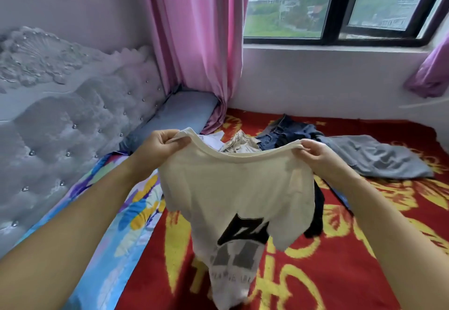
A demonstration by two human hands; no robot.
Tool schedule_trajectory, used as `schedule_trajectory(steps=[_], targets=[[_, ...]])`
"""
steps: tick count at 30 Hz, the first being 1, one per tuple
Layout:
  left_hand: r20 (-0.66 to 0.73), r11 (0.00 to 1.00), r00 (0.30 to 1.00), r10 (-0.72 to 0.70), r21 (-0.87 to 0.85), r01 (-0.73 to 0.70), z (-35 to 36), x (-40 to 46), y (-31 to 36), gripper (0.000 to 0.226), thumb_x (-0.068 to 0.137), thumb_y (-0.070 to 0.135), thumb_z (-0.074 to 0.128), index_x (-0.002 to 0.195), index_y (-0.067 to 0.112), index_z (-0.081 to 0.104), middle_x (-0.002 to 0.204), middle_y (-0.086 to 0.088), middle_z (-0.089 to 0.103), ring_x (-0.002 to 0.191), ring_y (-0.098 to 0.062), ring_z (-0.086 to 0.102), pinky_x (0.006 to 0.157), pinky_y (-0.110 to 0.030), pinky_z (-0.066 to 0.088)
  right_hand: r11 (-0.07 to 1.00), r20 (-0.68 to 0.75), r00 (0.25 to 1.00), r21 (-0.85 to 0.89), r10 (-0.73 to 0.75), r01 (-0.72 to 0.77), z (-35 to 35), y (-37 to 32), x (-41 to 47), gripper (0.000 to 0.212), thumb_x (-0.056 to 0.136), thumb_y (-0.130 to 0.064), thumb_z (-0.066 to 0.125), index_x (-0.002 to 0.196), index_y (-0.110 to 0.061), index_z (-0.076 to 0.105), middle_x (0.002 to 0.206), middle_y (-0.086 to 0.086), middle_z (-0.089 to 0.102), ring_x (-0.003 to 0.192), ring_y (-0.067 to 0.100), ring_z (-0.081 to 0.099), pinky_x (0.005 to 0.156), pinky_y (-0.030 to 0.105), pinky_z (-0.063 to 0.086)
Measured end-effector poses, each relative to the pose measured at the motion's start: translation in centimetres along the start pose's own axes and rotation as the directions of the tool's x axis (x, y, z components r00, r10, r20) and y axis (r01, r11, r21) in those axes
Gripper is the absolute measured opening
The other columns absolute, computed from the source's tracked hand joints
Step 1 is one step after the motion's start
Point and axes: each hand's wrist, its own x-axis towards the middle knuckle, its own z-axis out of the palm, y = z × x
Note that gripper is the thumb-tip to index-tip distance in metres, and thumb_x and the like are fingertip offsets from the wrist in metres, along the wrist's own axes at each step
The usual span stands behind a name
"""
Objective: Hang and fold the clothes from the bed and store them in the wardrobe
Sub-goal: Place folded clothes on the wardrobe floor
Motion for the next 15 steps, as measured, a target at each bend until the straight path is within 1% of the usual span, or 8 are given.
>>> schedule_trajectory(steps=[1, 3, 5, 8, 9, 11, 13, 15], targets=[[-0.027, 1.0, 1.0, -0.001, -0.011, 0.001, -0.4, -0.1, -0.1, 0.031, 0.087, 0.027, 0.068, 0.092, -0.004, 0.066, 0.08, -0.008, 0.059, 0.071, -0.012, 0.053, 0.061, -0.023, 0.043, 0.999, -0.044, 0.998, -0.016, -0.049, 0.049, 0.1, -1.0, 0.2, 0.027, 0.101, -0.017, 0.048, 0.076, -0.009, 0.051, 0.068, 0.003, 0.044, 0.062, 0.013, 0.039, 0.058, 0.029, 0.031], [-0.07, 1.0, 0.998, 0.008, -0.007, -0.008, -1.2, -0.3, 0.3, 0.046, 0.086, 0.03, 0.066, 0.095, -0.014, 0.058, 0.081, -0.009, 0.052, 0.069, -0.012, 0.048, 0.058, -0.023, 0.04, 0.977, -0.136, 0.973, -0.13, -0.187, 0.17, 0.1, -3.0, 0.6, 0.032, 0.102, -0.015, 0.047, 0.07, -0.018, 0.042, 0.063, -0.005, 0.035, 0.055, 0.006, 0.03, 0.052, 0.021, 0.026], [-0.078, 0.999, 0.997, 0.029, 0.034, -0.026, -2.6, -0.4, 0.7, 0.051, 0.087, 0.032, 0.064, 0.096, -0.017, 0.056, 0.082, -0.008, 0.049, 0.07, -0.015, 0.043, 0.056, -0.024, 0.037, 0.951, -0.192, 0.944, -0.211, -0.268, 0.227, -0.6, -5.0, 0.7, 0.024, 0.1, -0.017, 0.05, 0.076, -0.018, 0.051, 0.062, -0.007, 0.038, 0.054, 0.005, 0.032, 0.05, 0.017, 0.028], [-0.028, 0.99, 0.995, 0.095, 0.112, -0.091, -4.4, -0.4, 1.9, 0.043, 0.09, 0.035, 0.062, 0.093, -0.008, 0.064, 0.077, -0.007, 0.051, 0.064, -0.011, 0.044, 0.049, -0.018, 0.036, 0.93, -0.151, 0.946, -0.283, -0.287, 0.237, -2.7, -7.5, 0.2, 0.018, 0.097, -0.025, 0.056, 0.082, -0.021, 0.064, 0.066, -0.007, 0.054, 0.059, 0.006, 0.044, 0.055, 0.02, 0.039], [-0.015, 0.982, 0.992, 0.127, 0.141, -0.123, -4.8, -0.2, 2.4, 0.041, 0.092, 0.036, 0.06, 0.091, -0.005, 0.064, 0.076, -0.006, 0.051, 0.063, -0.01, 0.044, 0.048, -0.017, 0.036, 0.926, -0.136, 0.946, -0.288, -0.293, 0.245, -3.4, -8.4, -0.1, 0.018, 0.096, -0.026, 0.058, 0.08, -0.022, 0.066, 0.064, -0.01, 0.056, 0.057, 0.002, 0.045, 0.053, 0.016, 0.039], [-0.024, 0.963, 0.979, 0.204, 0.183, -0.196, -5.5, 0.2, 3.1, 0.04, 0.094, 0.036, 0.058, 0.087, -0.002, 0.064, 0.074, -0.004, 0.049, 0.066, -0.011, 0.042, 0.05, -0.016, 0.034, 0.912, -0.118, 0.947, -0.327, -0.299, 0.248, -4.5, -9.9, -0.5, 0.022, 0.094, -0.027, 0.062, 0.072, -0.022, 0.066, 0.055, -0.017, 0.053, 0.049, -0.001, 0.043, 0.046, 0.008, 0.034], [-0.051, 0.956, 0.969, 0.243, 0.182, -0.23, -5.8, 0.7, 3.4, 0.037, 0.096, 0.035, 0.056, 0.088, -0.001, 0.065, 0.074, -0.003, 0.048, 0.068, -0.012, 0.041, 0.052, -0.017, 0.034, 0.869, -0.106, 0.95, -0.445, -0.293, 0.218, -5.3, -10.6, -0.9, 0.033, 0.093, -0.026, 0.064, 0.061, -0.017, 0.059, 0.047, -0.015, 0.045, 0.045, 0.002, 0.04, 0.044, 0.009, 0.032], [-0.047, 0.957, 0.971, 0.234, 0.186, -0.221, -5.7, 1.2, 3.2, 0.038, 0.096, 0.034, 0.053, 0.091, -0.002, 0.065, 0.076, -0.004, 0.048, 0.072, -0.015, 0.04, 0.056, -0.022, 0.036, 0.832, -0.138, 0.948, -0.527, -0.286, 0.174, -5.3, -10.5, -1.3, 0.041, 0.094, -0.026, 0.062, 0.056, -0.015, 0.052, 0.046, -0.009, 0.039, 0.046, 0.006, 0.036, 0.045, 0.012, 0.031]])
